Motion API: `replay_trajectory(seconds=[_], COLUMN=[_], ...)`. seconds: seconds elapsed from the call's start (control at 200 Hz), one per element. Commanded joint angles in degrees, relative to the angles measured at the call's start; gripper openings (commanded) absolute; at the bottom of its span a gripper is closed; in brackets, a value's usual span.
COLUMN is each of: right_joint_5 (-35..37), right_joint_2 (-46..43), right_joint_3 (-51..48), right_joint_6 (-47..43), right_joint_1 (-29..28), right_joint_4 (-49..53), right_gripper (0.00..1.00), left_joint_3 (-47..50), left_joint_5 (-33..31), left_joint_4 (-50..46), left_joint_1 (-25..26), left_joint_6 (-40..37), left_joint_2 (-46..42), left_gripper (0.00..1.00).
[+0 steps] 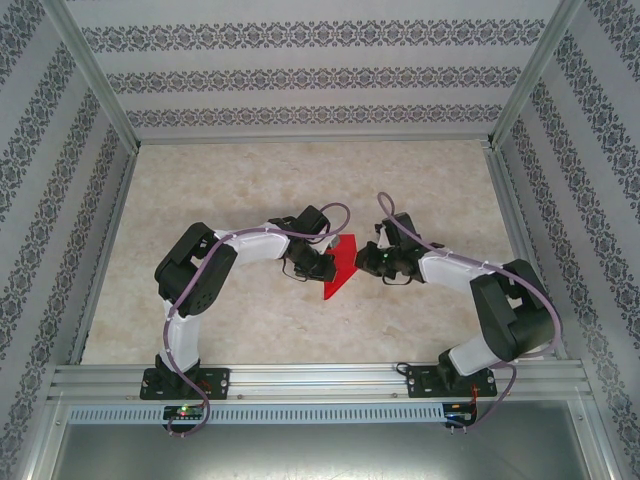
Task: Fold a paper plane with a square sheet of paper (pick it up from the middle)
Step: Third fold the triangle at the center of the table.
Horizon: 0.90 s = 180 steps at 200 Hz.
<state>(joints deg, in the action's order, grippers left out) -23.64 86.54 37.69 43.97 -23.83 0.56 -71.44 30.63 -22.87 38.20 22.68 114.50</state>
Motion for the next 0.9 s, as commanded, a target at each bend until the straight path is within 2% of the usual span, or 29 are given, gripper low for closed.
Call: replay_trajectory(seconds=[0.0,0.16,0.455,0.894], right_joint_5=[-0.62,-0.89,-2.35,-3.95], right_joint_2=[-0.37,1.95,6.17,6.36], right_joint_3=[-2.19,-2.34,-3.06,-5.14], right_joint_6=[6.04,8.19,9.63,9.76], right_joint_1=[-2.85,-5.11,-5.78,-7.83], right_joint_4=[-4.43,-7.49,-11.99,-11.8], right_gripper=[0.08,0.07,0.07,0.07], left_joint_3=[2.8,2.96,4.02,4.54], left_joint_5=[-5.3,-4.36,-3.18,-2.89], left_joint_4=[-7.1,-6.57,-5.25,-4.99], left_joint_1=[0.3,0.21,-0.23,-0.79], left_joint_6=[-0.33,0.04,0.66,0.43], left_joint_2=[4.44,4.45,4.01,4.83], left_gripper=[0.14,0.14,0.13,0.13])
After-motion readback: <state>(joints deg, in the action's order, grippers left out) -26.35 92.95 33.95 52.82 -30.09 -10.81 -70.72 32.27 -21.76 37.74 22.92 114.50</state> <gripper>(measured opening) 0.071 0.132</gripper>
